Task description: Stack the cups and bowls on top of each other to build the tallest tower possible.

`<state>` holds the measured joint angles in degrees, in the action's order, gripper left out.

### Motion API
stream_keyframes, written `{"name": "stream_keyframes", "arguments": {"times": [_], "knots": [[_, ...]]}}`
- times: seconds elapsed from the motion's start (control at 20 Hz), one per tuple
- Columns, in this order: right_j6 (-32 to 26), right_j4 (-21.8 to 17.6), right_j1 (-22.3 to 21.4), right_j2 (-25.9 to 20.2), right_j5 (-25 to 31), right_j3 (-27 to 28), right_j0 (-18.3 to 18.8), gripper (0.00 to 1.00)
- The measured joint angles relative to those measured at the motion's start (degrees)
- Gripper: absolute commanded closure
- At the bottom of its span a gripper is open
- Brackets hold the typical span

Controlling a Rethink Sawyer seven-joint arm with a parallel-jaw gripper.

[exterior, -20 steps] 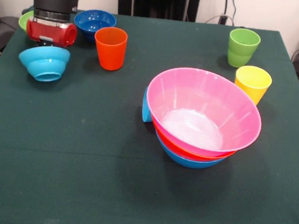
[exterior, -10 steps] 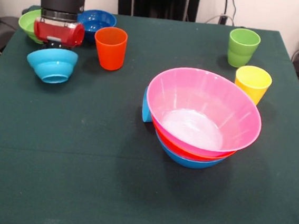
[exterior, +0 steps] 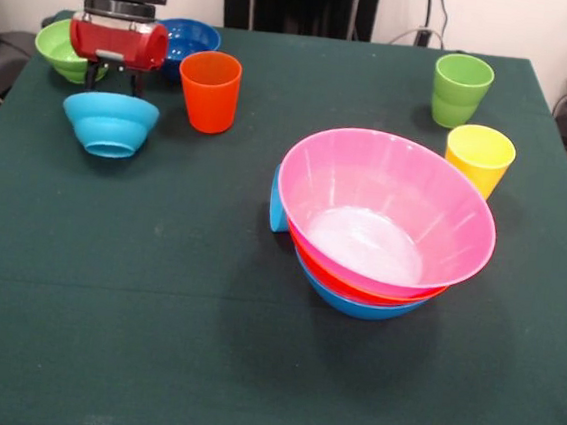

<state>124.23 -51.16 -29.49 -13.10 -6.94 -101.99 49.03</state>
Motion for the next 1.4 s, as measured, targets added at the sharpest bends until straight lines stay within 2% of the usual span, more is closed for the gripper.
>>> {"name": "stream_keyframes", "arguments": {"times": [0.75, 1.4], "knots": [[0.00, 0.05, -0.20, -0.07, 0.00, 0.02, -4.62, 0.00], [0.00, 0.02, -0.02, -0.07, 0.00, 0.02, -5.04, 0.00]]}}
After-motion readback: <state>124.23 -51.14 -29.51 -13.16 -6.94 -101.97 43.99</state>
